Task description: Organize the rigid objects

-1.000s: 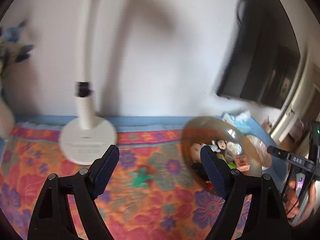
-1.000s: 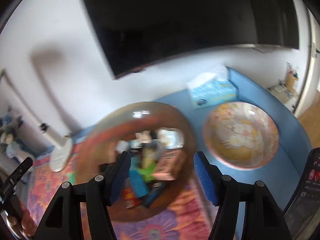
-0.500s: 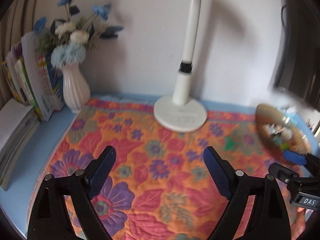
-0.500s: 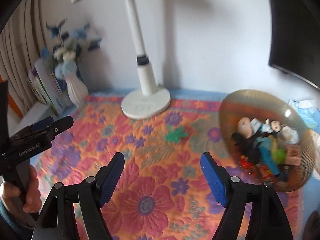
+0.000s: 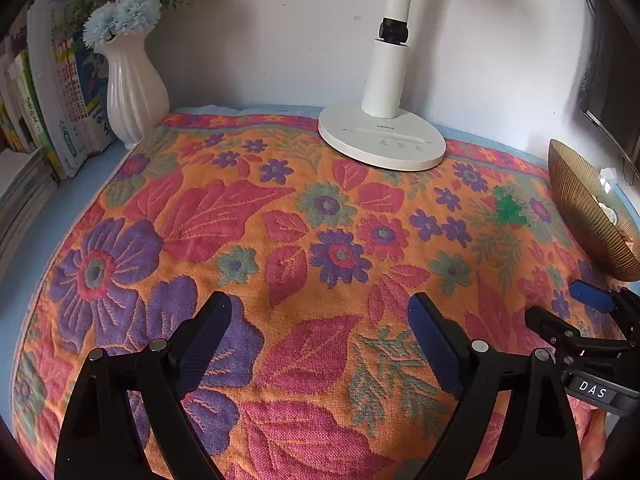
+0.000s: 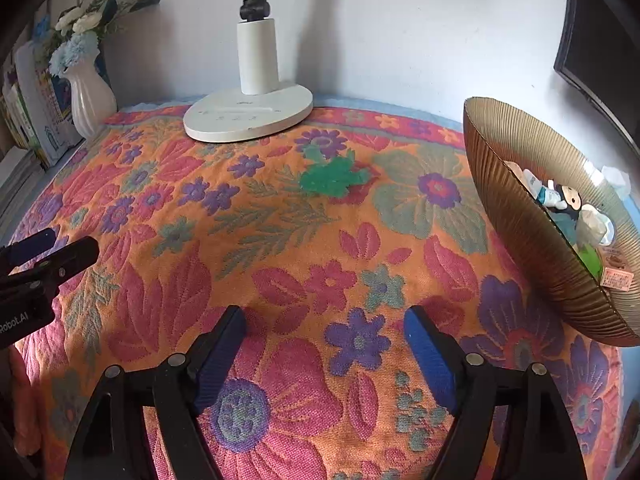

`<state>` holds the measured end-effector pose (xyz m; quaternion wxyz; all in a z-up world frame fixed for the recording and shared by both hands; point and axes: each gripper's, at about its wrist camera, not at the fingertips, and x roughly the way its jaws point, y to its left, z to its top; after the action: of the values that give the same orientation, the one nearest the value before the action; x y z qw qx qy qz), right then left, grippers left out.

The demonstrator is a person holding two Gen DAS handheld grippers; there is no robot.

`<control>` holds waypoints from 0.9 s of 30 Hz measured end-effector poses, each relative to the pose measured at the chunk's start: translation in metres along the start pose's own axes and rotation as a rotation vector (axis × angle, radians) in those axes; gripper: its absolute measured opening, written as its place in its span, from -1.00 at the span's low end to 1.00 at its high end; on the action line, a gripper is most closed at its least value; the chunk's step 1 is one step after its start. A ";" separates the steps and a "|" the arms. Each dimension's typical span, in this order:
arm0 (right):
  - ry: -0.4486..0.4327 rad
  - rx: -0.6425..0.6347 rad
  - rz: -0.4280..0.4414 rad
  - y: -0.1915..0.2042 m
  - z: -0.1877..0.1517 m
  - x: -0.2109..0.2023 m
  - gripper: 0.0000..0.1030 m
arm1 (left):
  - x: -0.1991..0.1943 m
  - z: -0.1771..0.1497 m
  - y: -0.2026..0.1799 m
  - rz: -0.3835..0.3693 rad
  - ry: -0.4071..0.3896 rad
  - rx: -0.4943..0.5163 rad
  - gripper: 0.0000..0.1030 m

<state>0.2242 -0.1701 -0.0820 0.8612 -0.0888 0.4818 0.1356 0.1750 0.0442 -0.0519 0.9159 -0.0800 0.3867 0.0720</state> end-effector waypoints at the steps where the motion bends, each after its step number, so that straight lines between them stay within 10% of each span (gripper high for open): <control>1: 0.004 0.006 0.003 -0.001 0.000 0.001 0.62 | 0.001 0.000 0.000 0.000 0.002 0.000 0.73; 27: 0.062 0.080 -0.018 -0.008 0.000 0.009 1.00 | 0.027 0.004 0.008 0.040 0.130 -0.021 0.99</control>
<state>0.2314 -0.1766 -0.0898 0.8500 -0.0627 0.5123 0.1056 0.1944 0.0541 -0.0694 0.8864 -0.0865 0.4460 0.0890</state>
